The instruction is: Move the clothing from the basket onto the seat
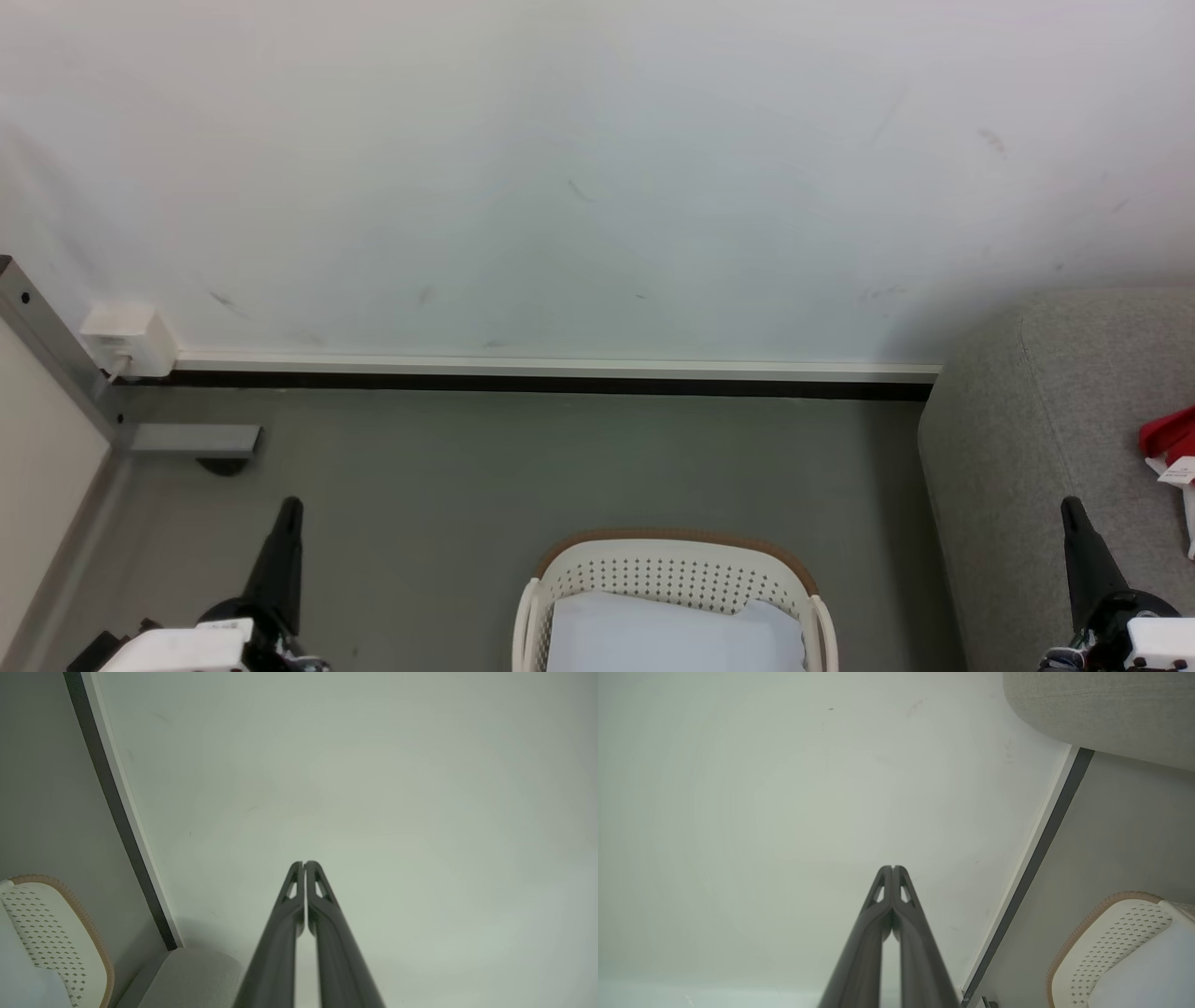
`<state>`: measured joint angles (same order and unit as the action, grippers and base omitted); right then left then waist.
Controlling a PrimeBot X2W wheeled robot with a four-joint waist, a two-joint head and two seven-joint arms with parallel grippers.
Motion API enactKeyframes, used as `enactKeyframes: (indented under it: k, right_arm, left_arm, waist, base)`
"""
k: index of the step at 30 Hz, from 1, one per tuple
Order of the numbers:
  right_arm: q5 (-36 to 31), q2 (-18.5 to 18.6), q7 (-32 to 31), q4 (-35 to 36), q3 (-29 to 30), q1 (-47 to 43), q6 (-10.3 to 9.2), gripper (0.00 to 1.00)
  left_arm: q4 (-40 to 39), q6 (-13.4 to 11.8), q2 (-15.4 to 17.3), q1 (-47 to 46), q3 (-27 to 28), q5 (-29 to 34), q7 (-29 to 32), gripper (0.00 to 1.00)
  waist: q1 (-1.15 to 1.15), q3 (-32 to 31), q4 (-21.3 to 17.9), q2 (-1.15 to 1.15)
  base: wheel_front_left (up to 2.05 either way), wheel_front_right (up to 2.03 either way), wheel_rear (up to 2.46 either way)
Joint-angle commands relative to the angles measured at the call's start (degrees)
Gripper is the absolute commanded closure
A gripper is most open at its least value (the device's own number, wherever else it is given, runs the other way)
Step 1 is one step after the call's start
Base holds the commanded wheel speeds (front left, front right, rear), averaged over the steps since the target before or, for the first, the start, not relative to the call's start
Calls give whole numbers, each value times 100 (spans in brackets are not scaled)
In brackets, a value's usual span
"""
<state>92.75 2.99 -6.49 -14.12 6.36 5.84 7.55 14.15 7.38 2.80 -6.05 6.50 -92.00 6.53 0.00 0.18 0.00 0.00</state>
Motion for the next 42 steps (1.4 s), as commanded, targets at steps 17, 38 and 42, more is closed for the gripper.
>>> enactKeyframes:
  k: [17,38,42]
  right_arm:
    - [-46,-4,-14,21,31,67,-12,100]
    - [-51,-7,-19,21,35,68,-12,100]
    - [-52,-8,-19,21,35,68,-12,100]
  left_arm:
    - [-15,28,13,-42,14,-77,22,100]
    - [-16,28,13,-42,13,-77,22,100]
    - [-16,28,13,-42,13,-77,22,100]
  waist:
    - [0,0,0,0]
    - [0,0,0,0]
    - [0,0,0,0]
  base:
    - [0,0,0]
    - [0,0,0]
    - [0,0,0]
